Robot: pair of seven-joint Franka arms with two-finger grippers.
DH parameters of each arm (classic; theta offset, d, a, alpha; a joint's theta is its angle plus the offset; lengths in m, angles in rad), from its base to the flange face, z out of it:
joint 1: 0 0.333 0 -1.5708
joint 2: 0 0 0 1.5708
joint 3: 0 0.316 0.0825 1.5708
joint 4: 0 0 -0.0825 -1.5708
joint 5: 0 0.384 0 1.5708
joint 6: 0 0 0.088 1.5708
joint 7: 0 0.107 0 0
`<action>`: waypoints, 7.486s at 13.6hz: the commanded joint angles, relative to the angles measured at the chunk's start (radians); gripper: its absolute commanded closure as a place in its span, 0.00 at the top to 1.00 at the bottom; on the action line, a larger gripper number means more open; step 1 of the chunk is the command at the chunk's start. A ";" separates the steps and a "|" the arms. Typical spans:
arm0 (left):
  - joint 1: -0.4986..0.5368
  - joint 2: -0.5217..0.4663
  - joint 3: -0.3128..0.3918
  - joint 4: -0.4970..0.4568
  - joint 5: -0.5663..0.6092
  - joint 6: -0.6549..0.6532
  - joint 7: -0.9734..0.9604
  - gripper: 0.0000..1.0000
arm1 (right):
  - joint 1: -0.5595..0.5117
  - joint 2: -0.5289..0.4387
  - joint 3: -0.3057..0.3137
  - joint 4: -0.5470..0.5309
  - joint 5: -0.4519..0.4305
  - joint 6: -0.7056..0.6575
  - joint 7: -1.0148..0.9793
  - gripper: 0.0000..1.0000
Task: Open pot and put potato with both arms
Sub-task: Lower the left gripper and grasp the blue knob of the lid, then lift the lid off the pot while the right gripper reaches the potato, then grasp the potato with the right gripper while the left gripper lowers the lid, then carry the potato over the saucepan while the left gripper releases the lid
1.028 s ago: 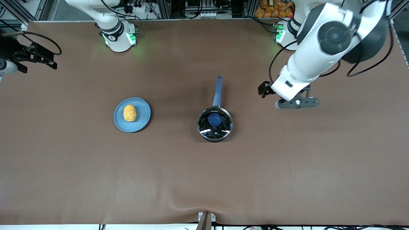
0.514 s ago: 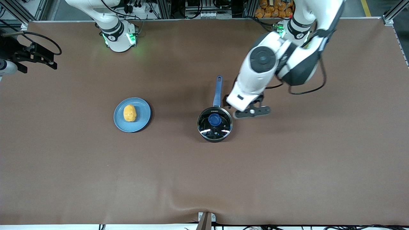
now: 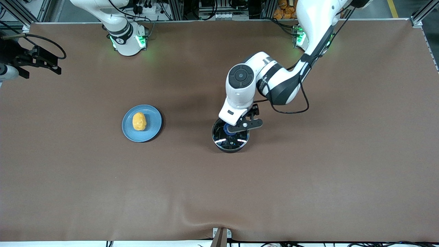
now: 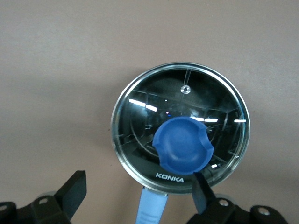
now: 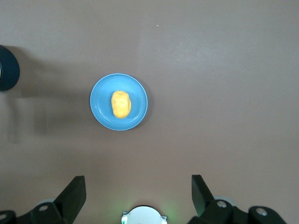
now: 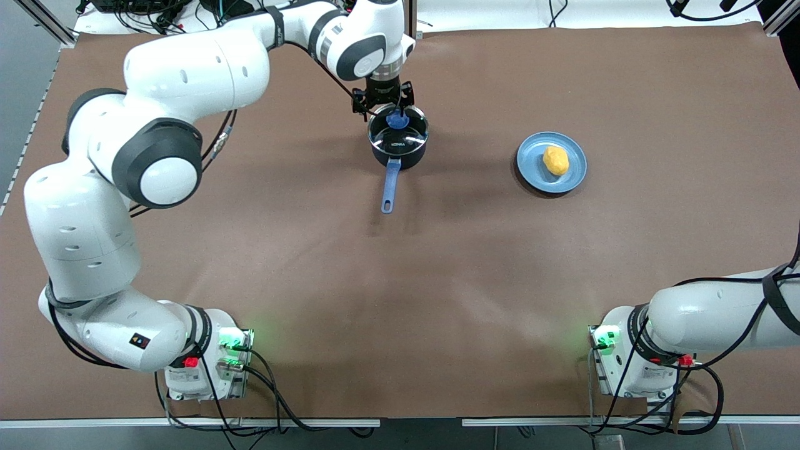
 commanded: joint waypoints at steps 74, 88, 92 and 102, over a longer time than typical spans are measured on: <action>0.674 -0.222 -0.017 -0.614 -0.064 0.529 0.748 0.19 | 0.185 0.355 0.022 -0.809 0.167 1.162 0.087 0.74; 0.672 -0.099 -0.017 -0.595 0.102 0.604 0.631 0.92 | 0.280 0.432 0.026 -0.124 0.183 0.553 0.353 0.00; 0.672 -0.101 -0.017 -0.595 0.104 0.604 0.625 0.93 | 0.435 0.632 0.025 0.187 0.214 0.501 0.487 0.00; 0.677 -0.356 -0.036 -0.536 0.079 0.278 0.599 0.92 | 0.631 0.878 0.026 0.417 0.216 0.711 0.742 0.00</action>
